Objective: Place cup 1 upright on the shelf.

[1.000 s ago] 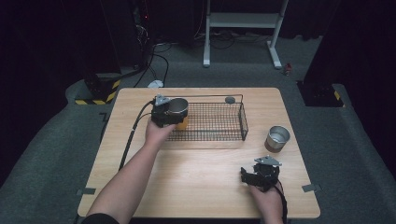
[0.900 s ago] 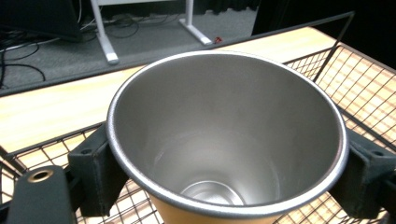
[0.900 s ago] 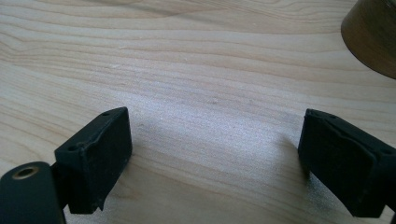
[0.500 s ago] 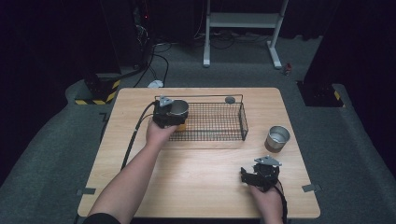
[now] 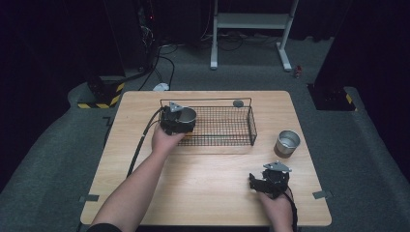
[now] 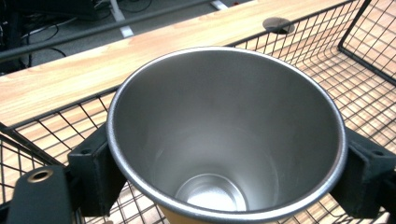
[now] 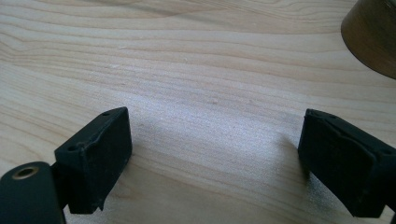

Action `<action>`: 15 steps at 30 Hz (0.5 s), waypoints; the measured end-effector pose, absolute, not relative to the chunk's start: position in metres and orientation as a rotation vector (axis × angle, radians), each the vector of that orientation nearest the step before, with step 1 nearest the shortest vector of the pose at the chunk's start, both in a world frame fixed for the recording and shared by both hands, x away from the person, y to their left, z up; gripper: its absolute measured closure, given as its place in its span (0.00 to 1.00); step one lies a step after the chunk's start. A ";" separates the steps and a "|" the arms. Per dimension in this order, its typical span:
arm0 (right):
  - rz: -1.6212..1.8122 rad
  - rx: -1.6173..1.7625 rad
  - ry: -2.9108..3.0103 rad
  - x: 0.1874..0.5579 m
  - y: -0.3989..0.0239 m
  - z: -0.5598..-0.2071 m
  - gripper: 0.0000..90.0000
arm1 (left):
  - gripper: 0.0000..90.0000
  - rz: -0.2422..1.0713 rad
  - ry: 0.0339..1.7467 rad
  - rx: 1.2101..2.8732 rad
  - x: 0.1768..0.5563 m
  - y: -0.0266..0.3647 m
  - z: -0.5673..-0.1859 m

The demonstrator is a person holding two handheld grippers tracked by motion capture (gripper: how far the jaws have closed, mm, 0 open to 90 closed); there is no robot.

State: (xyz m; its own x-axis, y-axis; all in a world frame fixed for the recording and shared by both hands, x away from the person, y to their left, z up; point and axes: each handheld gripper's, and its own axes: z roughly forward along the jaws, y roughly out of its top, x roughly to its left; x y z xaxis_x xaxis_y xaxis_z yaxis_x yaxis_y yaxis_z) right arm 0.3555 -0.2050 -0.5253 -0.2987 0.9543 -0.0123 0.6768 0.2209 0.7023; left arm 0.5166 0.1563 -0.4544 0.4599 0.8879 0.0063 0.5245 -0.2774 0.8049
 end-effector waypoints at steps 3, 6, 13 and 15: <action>0.832 1.502 2.055 0.355 -0.205 -0.525 0.11 | 0.15 0.592 1.191 1.943 0.517 0.156 -0.455; 0.832 1.502 2.055 0.355 -0.205 -0.525 0.11 | 0.15 0.587 1.188 1.947 0.516 0.155 -0.455; 0.832 1.503 2.055 0.355 -0.205 -0.525 0.11 | 0.15 0.589 1.189 1.952 0.512 0.159 -0.458; 0.832 1.502 2.056 0.355 -0.205 -0.525 0.11 | 0.15 0.591 1.197 1.956 0.512 0.159 -0.460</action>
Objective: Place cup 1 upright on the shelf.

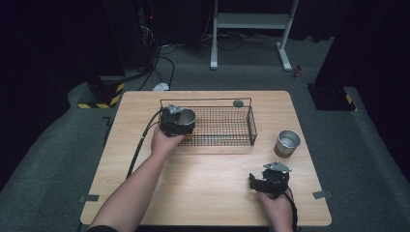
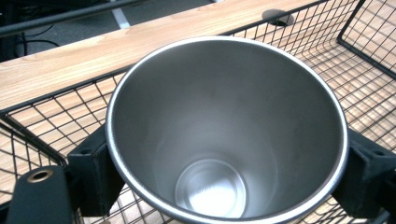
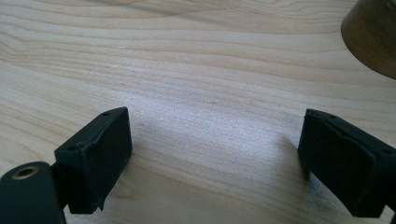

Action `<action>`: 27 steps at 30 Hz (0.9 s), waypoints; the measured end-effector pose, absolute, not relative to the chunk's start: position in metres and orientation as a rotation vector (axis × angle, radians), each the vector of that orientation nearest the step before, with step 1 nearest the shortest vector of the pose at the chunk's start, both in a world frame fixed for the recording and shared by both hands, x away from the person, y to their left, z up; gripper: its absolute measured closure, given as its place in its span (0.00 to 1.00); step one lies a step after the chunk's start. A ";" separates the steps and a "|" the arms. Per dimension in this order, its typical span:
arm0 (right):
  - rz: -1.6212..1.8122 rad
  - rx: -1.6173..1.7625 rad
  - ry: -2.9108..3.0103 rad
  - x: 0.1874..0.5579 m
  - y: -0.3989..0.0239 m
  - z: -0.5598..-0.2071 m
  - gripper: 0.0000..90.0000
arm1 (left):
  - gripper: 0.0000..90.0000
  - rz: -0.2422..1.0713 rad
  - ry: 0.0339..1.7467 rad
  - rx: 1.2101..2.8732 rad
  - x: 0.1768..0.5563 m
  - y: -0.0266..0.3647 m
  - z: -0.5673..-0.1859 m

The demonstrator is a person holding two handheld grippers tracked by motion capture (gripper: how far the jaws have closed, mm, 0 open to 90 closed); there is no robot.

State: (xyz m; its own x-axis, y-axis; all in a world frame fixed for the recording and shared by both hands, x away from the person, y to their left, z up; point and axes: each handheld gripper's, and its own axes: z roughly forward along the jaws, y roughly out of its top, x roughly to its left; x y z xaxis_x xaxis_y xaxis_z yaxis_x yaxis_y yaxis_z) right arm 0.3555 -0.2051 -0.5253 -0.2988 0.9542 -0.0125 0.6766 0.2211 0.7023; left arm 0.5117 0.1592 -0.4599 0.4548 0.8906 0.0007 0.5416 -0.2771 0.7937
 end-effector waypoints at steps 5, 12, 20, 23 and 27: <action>0.832 1.502 2.055 0.355 -0.205 -0.525 0.11 | 0.17 0.598 1.208 2.004 0.512 0.158 -0.467; 0.832 1.502 2.056 0.355 -0.205 -0.525 0.11 | 0.17 0.577 1.222 1.981 0.512 0.158 -0.469; 0.832 1.502 2.055 0.355 -0.205 -0.525 0.11 | 0.13 0.542 1.241 1.964 0.511 0.164 -0.465; 0.832 1.503 2.055 0.355 -0.205 -0.525 0.11 | 0.08 0.537 1.250 1.960 0.511 0.166 -0.463; 0.832 1.503 2.055 0.355 -0.205 -0.525 0.11 | 0.01 0.539 1.246 1.966 0.510 0.168 -0.460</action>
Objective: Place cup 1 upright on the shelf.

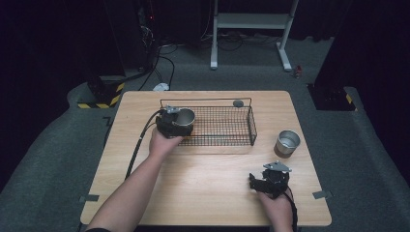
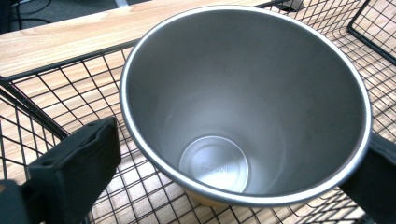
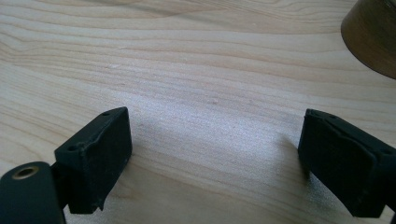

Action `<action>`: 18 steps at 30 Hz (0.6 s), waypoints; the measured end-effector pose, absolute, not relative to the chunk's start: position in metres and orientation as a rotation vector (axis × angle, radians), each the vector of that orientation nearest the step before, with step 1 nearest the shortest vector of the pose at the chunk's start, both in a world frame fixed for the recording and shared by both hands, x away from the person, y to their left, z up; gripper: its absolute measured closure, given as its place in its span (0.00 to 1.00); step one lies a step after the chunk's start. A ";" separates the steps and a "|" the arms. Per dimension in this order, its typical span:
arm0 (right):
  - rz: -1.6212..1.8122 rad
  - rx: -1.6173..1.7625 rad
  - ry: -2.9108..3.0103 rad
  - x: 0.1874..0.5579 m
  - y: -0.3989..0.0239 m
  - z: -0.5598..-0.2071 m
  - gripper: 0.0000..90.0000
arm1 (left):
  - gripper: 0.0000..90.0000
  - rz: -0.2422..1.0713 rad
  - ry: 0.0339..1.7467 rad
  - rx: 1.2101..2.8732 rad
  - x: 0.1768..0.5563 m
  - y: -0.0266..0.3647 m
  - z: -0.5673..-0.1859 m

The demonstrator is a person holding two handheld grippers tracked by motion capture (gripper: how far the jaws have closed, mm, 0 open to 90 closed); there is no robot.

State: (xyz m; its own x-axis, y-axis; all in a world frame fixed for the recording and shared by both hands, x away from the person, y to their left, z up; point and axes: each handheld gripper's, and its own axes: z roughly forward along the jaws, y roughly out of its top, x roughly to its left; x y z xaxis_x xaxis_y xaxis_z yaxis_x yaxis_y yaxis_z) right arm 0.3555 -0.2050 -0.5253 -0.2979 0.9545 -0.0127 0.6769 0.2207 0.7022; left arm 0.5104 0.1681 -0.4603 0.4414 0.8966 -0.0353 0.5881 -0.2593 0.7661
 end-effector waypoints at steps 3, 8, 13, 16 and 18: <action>0.832 1.503 2.054 0.355 -0.205 -0.525 0.11 | 0.01 0.522 1.243 1.960 0.509 0.170 -0.459; 0.831 1.503 2.054 0.355 -0.205 -0.525 0.11 | 0.00 0.522 1.249 1.962 0.508 0.174 -0.457; 0.832 1.502 2.055 0.355 -0.205 -0.525 0.11 | 0.00 0.520 1.244 1.954 0.505 0.175 -0.454; 0.832 1.503 2.055 0.355 -0.205 -0.525 0.11 | 0.00 0.528 1.236 1.966 0.505 0.175 -0.453; 0.832 1.502 2.055 0.355 -0.205 -0.525 0.11 | 0.00 0.525 1.242 1.962 0.505 0.175 -0.453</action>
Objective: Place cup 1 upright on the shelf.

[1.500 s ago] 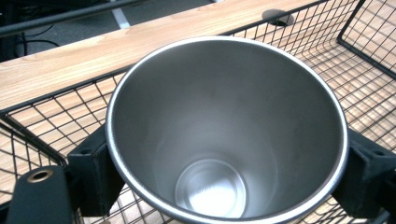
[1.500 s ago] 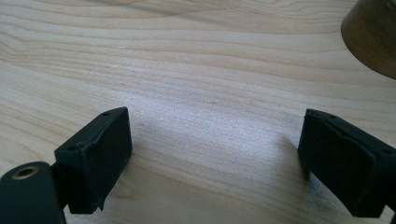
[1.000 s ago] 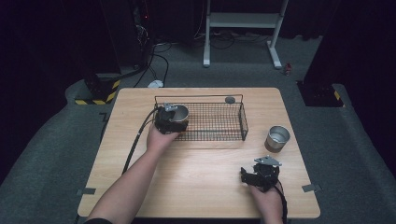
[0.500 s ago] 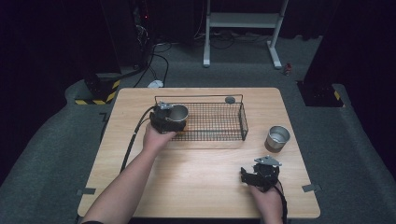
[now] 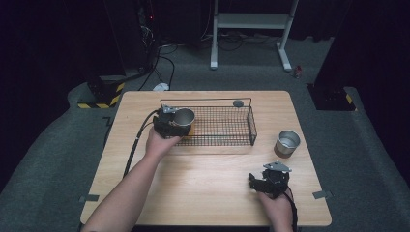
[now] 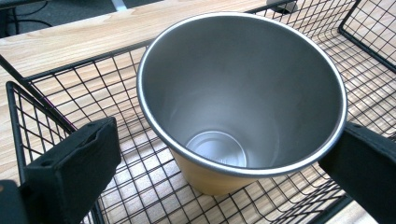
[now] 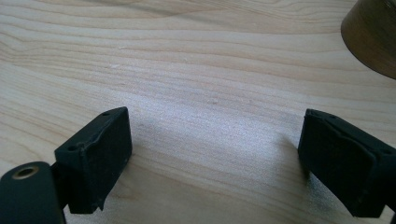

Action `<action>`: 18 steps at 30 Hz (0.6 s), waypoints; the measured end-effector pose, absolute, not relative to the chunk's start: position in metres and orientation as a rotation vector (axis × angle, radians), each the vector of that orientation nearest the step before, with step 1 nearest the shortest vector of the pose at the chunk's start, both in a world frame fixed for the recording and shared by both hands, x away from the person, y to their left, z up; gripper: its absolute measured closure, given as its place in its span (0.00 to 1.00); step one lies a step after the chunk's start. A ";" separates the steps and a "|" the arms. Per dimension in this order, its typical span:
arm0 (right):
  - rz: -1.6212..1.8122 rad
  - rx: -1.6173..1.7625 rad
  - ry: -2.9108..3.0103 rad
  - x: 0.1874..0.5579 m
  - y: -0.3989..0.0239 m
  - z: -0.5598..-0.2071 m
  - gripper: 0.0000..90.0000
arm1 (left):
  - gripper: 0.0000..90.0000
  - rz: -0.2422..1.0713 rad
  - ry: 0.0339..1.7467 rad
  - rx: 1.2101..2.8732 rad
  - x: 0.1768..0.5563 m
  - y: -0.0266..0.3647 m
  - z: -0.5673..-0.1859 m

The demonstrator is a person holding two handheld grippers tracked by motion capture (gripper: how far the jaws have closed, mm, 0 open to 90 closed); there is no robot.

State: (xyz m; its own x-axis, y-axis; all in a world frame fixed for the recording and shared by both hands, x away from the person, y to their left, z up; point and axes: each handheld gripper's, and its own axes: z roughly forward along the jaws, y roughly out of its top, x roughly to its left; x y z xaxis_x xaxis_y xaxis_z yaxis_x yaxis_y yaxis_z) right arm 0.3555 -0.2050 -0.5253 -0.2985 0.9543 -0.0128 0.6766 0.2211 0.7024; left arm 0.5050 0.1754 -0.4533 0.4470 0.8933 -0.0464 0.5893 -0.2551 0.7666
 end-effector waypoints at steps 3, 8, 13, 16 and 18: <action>0.833 1.502 2.055 0.355 -0.205 -0.525 0.11 | 0.00 0.523 1.247 1.962 0.505 0.176 -0.453; 0.832 1.503 2.055 0.355 -0.205 -0.525 0.11 | 0.00 0.512 1.235 1.968 0.504 0.176 -0.452; 0.832 1.502 2.055 0.355 -0.205 -0.525 0.11 | 0.00 0.518 1.231 1.954 0.500 0.180 -0.450; 0.832 1.502 2.055 0.355 -0.205 -0.525 0.11 | 0.00 0.528 1.230 1.942 0.497 0.184 -0.448; 0.832 1.503 2.055 0.355 -0.205 -0.525 0.11 | 0.00 0.524 1.235 1.941 0.496 0.185 -0.448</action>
